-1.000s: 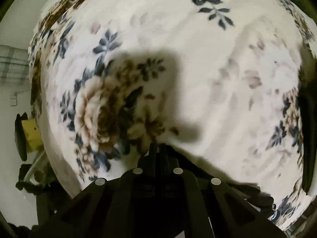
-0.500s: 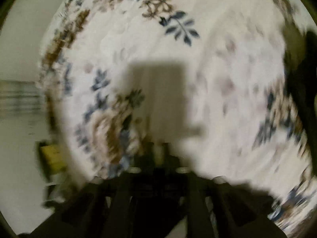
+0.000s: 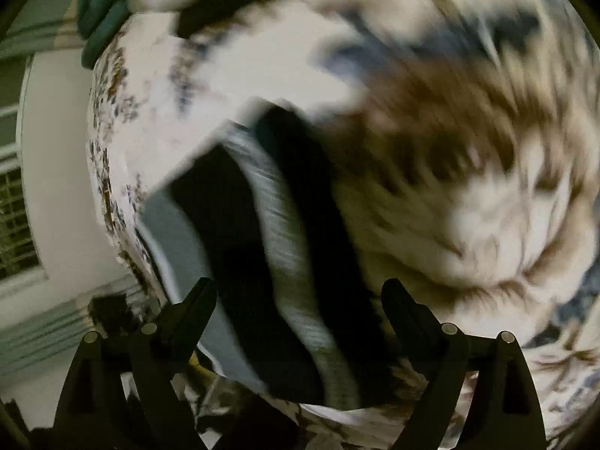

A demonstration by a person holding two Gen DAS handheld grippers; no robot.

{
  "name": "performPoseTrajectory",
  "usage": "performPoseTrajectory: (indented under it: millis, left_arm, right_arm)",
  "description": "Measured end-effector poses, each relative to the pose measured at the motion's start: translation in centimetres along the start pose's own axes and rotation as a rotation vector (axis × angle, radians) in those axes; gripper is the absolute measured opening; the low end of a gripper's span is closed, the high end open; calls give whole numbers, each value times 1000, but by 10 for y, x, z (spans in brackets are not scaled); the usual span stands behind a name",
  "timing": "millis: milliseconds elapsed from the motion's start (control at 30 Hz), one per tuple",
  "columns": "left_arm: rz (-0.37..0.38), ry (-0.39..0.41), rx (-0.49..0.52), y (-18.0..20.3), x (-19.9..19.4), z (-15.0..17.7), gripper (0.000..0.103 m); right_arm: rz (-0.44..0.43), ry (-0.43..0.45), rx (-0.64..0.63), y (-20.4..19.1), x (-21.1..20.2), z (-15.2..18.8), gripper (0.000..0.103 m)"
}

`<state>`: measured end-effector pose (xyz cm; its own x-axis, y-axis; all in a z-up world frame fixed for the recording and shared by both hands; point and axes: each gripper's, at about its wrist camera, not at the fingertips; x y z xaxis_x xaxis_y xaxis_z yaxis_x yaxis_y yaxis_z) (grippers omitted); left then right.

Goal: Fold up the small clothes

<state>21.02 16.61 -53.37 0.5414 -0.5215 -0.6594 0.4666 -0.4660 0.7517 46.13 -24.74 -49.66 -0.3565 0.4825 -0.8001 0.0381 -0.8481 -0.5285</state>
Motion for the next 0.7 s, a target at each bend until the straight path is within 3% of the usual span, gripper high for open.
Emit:
performPoseTrajectory:
  millis: [100,167,267,400,433,467,533,700]
  left_arm:
    - [43,-19,-6,-2,16,-3,66]
    - [85,-21,-23,-6,23,-8,71]
    - [128,-15,-36,-10,25,-8,73]
    - [151,7,-42,-6,25,-9,73]
    - [150,21,-38,-1,24,-10,68]
    - [148,28,-29,4,24,-12,43]
    - [119,31,-13,13,23,-15,32]
    - [54,38,43,45,8,-33,25]
  right_arm:
    - [-144,-54,10,32,36,4,93]
    - [-231,-54,-17,35,53,1,99]
    - [-386,-67,-67,25,63,-4,99]
    - [-385,-148,-165,-4,92,-4,97]
    - [-379,-155,-177,-12,100,-4,89]
    - [-369,-157,-185,-16,104,-3,67]
    - [-332,-138,-177,-21,113,0,43]
    - [-339,-23,-142,-33,98,25,31]
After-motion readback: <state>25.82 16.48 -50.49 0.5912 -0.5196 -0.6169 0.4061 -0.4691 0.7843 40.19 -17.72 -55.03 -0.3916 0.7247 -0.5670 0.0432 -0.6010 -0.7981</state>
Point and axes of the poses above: each gripper's, at about its wrist camera, not at the fingertips, and x roughly the way its jaws point, y to its right, z to its underside, and after that the axes turned 1 degree about -z, right-handed
